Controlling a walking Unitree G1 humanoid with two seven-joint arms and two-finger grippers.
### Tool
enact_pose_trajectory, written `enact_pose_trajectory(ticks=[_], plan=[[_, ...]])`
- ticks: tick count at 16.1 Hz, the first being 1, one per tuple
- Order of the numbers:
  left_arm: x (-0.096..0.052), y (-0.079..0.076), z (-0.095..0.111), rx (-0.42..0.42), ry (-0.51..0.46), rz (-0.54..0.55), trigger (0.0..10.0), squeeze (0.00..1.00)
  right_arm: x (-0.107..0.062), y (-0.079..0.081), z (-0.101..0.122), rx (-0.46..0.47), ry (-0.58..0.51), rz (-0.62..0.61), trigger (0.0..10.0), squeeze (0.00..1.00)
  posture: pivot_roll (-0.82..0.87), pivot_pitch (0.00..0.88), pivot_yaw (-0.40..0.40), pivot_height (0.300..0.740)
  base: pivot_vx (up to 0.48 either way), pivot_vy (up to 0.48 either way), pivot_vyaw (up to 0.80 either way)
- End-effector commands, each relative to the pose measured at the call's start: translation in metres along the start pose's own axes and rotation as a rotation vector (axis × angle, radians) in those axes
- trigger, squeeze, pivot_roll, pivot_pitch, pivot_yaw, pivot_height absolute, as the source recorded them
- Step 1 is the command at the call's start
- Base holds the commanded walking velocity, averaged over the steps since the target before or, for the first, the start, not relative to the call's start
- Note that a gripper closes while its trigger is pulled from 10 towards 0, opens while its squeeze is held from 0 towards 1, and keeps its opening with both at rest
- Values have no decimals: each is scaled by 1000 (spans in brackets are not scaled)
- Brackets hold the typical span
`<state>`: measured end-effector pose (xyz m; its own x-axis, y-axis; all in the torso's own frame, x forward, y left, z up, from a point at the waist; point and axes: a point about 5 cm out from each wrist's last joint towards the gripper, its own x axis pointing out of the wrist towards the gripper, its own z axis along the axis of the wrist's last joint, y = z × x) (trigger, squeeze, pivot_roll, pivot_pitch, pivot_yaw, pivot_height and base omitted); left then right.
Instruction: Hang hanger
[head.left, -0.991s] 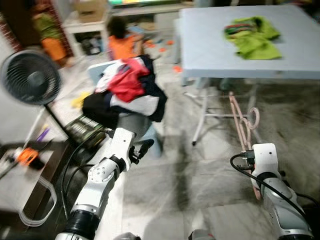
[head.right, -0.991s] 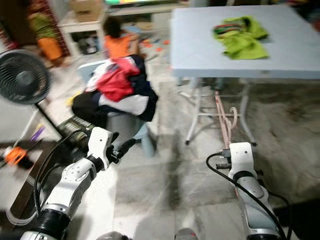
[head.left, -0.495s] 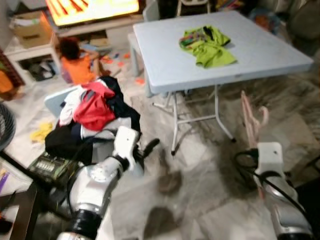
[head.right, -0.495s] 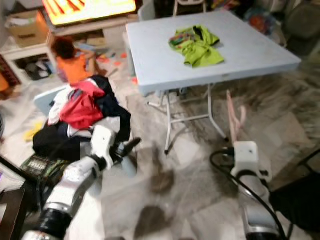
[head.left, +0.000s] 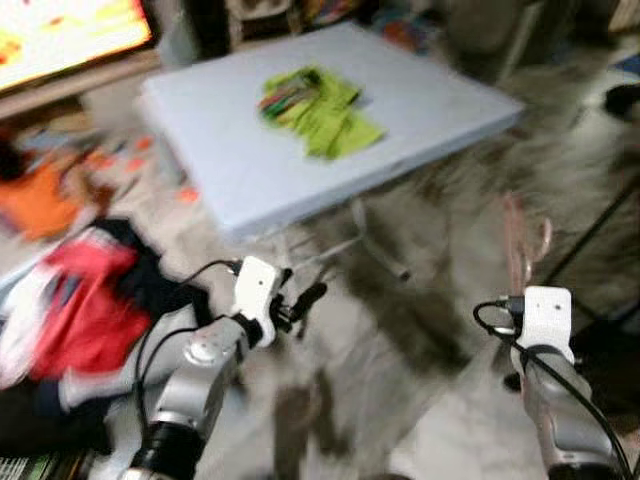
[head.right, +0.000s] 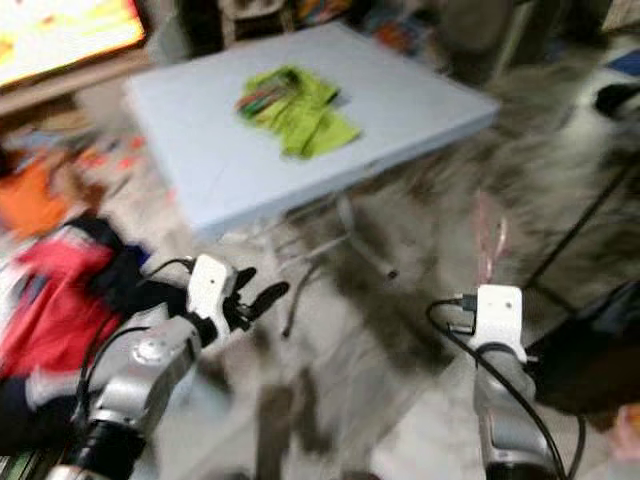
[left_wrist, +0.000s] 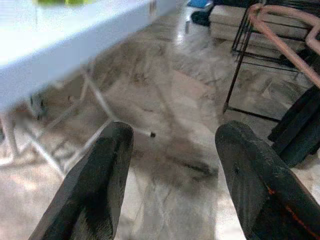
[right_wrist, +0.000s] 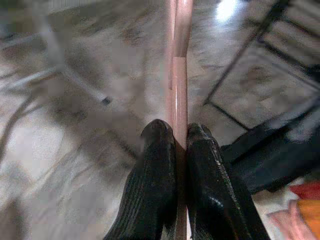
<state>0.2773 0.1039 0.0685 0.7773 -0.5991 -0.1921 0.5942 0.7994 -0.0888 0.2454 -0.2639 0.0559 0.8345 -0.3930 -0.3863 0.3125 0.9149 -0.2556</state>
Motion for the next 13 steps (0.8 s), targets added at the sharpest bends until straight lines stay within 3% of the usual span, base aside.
enact_pose_trajectory(ticks=[1,5,13], plan=[[-5,4,-3,8,18,11,10000,0,0,-3,-2,27,26,-40,10000,0,-96,0,72,740,480,0,-788],[-6,-3,-6,19,40,-40,10000,0,0,-12,-13,138,108,-145,10000,0,-96,0,72,740,480,0,-781],[-7,-4,-9,-8,75,-48,10000,0,-2,-8,-21,209,189,-182,10000,0,-90,0,70,740,459,33,-781]])
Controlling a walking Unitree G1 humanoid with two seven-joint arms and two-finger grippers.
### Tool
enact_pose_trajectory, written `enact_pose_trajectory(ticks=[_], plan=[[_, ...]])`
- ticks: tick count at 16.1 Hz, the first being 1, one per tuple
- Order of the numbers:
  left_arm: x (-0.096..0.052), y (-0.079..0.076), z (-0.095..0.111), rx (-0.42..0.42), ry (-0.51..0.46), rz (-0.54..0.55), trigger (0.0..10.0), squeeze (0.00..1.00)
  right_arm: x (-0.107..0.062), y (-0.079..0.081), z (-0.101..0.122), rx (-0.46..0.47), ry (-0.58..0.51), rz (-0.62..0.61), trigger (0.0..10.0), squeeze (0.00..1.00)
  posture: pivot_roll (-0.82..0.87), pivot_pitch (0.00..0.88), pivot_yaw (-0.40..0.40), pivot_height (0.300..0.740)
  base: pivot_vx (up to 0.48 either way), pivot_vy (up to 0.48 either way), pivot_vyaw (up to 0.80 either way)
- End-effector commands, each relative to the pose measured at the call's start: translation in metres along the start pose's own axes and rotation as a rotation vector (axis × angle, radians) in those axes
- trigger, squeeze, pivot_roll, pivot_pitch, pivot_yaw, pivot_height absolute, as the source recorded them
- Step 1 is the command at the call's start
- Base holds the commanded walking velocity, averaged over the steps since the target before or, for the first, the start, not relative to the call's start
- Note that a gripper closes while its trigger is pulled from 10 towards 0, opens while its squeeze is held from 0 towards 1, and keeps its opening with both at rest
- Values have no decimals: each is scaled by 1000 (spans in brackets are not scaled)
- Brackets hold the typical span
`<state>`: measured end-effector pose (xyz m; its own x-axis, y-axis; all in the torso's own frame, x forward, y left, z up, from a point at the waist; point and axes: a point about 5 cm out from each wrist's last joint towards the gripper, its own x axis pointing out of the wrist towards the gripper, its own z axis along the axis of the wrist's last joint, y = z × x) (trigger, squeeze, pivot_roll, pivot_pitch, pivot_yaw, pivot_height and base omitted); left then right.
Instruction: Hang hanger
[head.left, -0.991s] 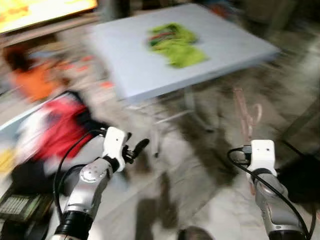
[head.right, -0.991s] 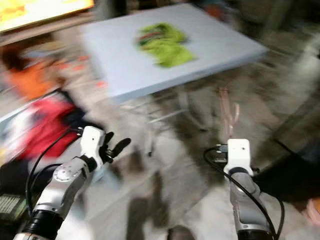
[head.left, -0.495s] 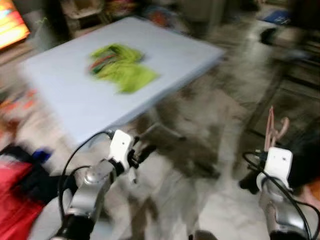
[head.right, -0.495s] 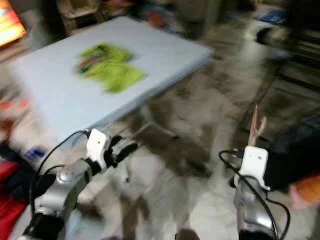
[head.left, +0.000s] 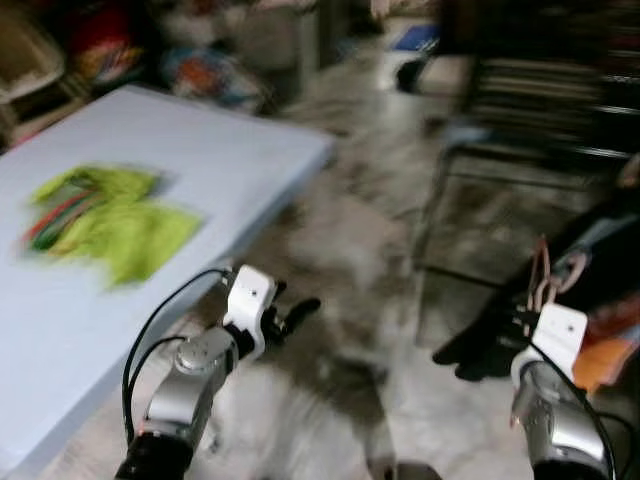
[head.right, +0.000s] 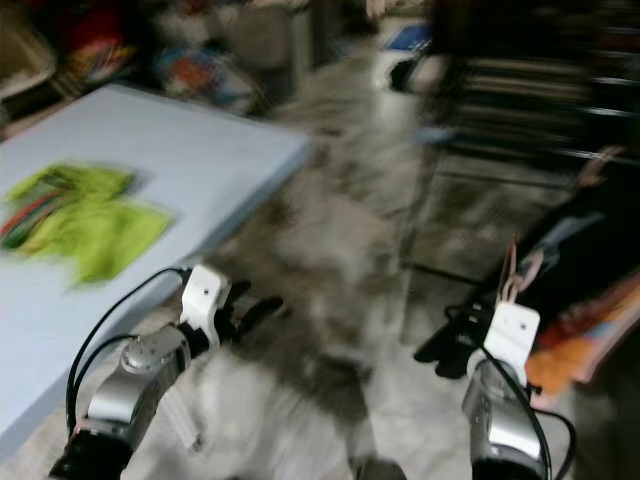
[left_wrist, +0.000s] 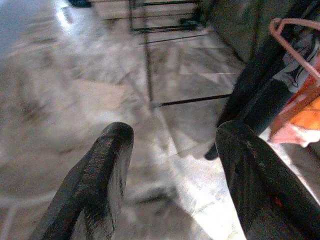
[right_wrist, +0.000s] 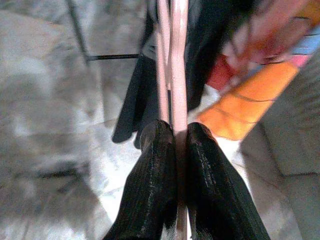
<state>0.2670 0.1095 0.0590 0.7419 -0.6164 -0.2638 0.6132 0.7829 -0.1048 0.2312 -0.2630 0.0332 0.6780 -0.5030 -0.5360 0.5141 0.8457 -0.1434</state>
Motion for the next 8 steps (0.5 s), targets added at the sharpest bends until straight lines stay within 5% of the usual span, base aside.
enact_pose_trajectory(ticks=[1,4,8], plan=[[2,-4,3,6,0,-25,10000,0,2,-9,8,27,-19,-50,10000,0,-90,0,70,740,382,289,-769],[2,-7,1,1,14,-34,10000,0,1,-4,11,12,-22,-34,10000,0,-90,0,70,740,334,340,-256],[2,-10,-1,13,32,-54,10000,0,-7,29,9,2,21,158,10000,0,-87,0,68,740,0,458,0]])
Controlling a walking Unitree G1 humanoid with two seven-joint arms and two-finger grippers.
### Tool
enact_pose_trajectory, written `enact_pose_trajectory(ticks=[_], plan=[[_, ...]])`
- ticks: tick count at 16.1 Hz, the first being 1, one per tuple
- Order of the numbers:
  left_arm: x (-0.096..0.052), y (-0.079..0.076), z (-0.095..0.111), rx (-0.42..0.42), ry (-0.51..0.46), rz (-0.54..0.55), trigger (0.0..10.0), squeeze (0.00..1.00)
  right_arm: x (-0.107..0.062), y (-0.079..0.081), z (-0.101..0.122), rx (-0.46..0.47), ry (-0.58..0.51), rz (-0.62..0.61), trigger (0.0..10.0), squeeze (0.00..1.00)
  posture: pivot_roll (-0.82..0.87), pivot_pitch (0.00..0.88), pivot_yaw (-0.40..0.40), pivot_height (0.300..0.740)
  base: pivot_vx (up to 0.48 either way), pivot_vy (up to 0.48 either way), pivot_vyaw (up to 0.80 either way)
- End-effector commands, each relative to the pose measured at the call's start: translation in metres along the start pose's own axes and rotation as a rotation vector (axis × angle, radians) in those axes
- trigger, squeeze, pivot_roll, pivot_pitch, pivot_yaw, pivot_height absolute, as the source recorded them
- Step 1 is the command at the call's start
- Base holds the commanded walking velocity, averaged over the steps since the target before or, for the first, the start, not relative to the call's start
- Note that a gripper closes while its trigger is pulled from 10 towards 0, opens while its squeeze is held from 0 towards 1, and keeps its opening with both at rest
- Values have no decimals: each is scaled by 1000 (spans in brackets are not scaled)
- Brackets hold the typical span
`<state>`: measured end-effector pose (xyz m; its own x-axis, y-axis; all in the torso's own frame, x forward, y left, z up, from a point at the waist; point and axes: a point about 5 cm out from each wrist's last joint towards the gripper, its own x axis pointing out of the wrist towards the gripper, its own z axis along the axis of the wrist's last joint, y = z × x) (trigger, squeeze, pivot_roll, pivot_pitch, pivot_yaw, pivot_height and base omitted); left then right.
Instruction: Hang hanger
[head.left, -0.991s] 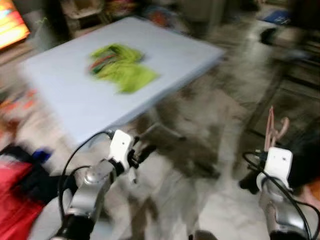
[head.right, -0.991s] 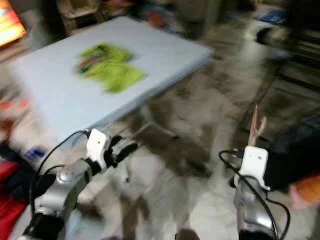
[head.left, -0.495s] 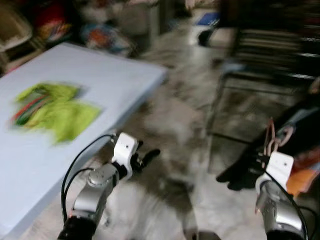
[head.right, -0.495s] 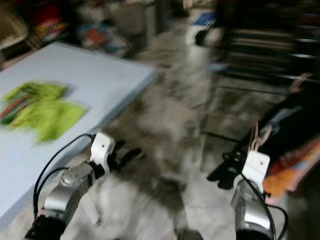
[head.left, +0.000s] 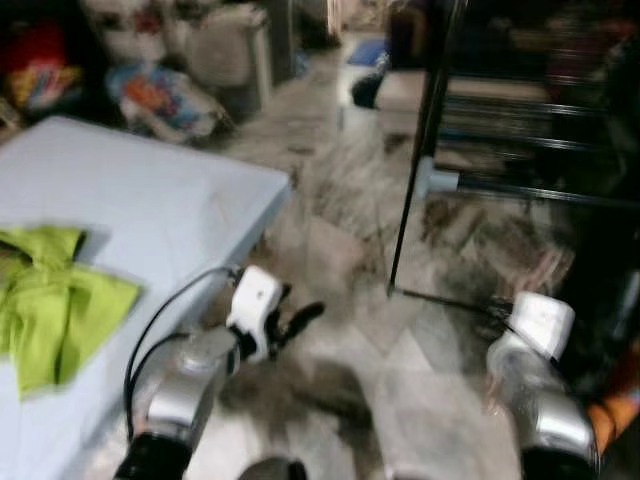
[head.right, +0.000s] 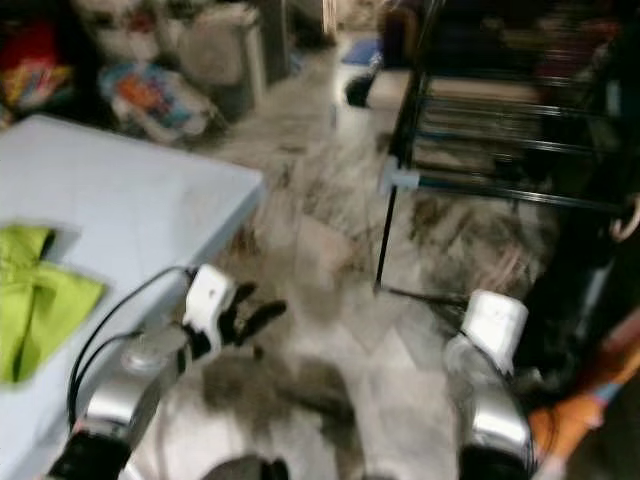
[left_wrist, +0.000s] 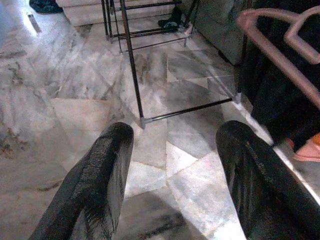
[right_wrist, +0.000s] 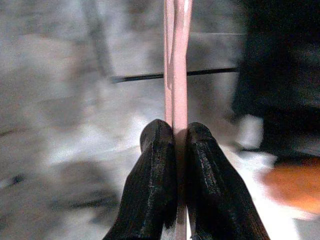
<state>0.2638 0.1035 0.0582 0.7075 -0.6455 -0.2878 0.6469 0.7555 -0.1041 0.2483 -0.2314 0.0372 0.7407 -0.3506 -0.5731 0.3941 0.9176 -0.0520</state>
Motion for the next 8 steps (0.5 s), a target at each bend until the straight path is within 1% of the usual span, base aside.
enact_pose_trajectory(ticks=[1,2,3,4,6,8], plan=[[1,-5,1,9,-2,-18,10000,0,-2,1,2,-12,-11,29,10000,0,-85,0,66,740,0,476,0],[0,-6,1,21,-5,-20,10000,0,-4,6,6,-55,-51,58,10000,0,-83,0,65,740,0,416,0],[1,-7,2,24,-10,-23,10000,0,-5,7,7,-74,-68,64,10000,0,-83,0,65,740,0,274,0],[0,-8,2,32,-15,-32,10000,0,-7,11,15,-118,-130,66,10000,0,-83,0,65,740,0,0,0],[0,-11,2,35,-14,-39,10000,0,-10,13,30,-153,-231,67,10000,0,-76,0,62,740,0,0,0],[-1,-15,3,38,-29,-58,10000,0,-9,13,44,-190,-297,72,10000,0,-68,0,56,740,0,0,0]])
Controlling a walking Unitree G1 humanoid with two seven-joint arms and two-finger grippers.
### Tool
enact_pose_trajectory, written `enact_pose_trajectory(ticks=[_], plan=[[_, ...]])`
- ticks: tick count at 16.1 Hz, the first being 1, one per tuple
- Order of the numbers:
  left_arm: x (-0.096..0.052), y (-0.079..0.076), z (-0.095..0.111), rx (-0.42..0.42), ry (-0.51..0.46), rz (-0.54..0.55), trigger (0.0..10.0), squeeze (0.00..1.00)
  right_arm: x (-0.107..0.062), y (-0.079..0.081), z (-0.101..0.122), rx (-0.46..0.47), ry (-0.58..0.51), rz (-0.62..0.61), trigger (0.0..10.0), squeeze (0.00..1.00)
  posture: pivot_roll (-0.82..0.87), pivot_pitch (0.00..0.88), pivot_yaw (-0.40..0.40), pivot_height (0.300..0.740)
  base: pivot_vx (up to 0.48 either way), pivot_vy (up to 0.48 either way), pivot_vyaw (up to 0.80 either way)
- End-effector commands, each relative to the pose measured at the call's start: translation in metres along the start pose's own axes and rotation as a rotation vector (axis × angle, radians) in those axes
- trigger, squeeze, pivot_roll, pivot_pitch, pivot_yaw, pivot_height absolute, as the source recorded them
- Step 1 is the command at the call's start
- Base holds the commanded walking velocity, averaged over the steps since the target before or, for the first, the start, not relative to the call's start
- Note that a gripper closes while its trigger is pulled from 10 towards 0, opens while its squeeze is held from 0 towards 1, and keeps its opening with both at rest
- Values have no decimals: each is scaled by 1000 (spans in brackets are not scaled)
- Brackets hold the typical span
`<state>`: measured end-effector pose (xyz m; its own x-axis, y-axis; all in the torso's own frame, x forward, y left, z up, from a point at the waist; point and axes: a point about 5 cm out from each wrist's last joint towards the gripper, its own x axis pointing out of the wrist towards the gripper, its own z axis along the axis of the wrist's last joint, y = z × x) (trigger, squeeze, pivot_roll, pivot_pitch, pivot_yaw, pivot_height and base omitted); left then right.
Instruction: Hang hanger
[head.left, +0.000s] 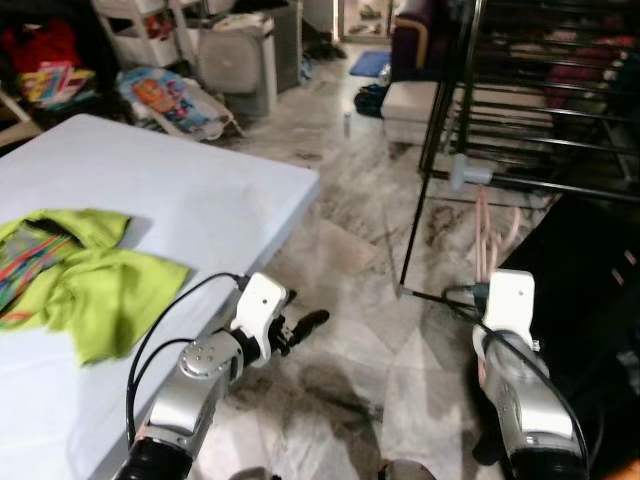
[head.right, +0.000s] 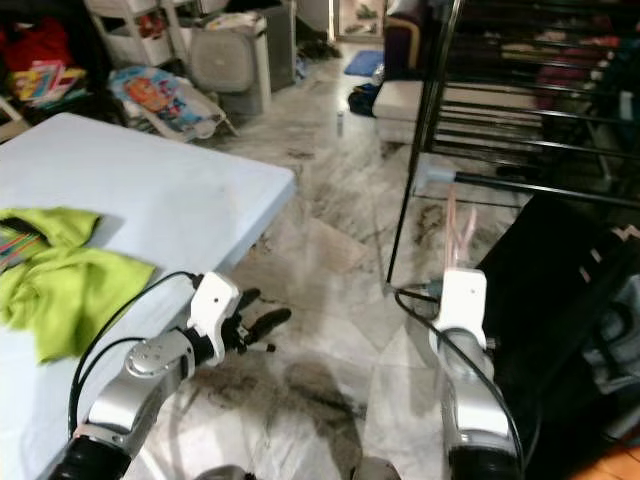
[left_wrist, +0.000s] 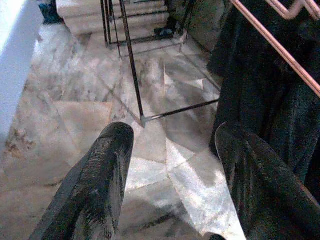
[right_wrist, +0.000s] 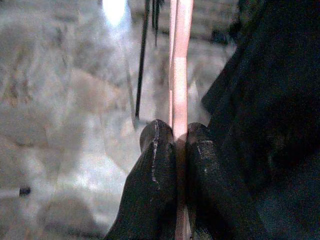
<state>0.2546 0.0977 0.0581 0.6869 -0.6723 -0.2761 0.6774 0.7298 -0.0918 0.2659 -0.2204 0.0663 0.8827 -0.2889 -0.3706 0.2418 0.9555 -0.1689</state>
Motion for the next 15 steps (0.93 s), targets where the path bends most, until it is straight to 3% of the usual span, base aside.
enact_pose_trajectory(ticks=[1,4,9,11,15], plan=[[1,-5,6,7,-29,-33,10000,0,5,-6,15,-14,-56,-10,10000,0,-68,0,56,740,0,0,0],[-4,-8,8,-29,-56,-57,10000,0,15,-13,24,-7,-65,-19,10000,0,-58,0,48,740,225,0,0],[-5,-10,8,-32,-54,-73,10000,0,19,-16,19,10,-30,-23,10000,0,-62,0,53,740,418,0,0],[-5,-11,8,-34,-51,-78,10000,0,20,-14,18,9,-17,-9,10000,0,-62,0,53,740,424,0,0],[-5,-12,7,-43,-43,-83,10000,0,22,-4,14,-11,20,63,10000,0,-59,0,50,740,349,328,0]])
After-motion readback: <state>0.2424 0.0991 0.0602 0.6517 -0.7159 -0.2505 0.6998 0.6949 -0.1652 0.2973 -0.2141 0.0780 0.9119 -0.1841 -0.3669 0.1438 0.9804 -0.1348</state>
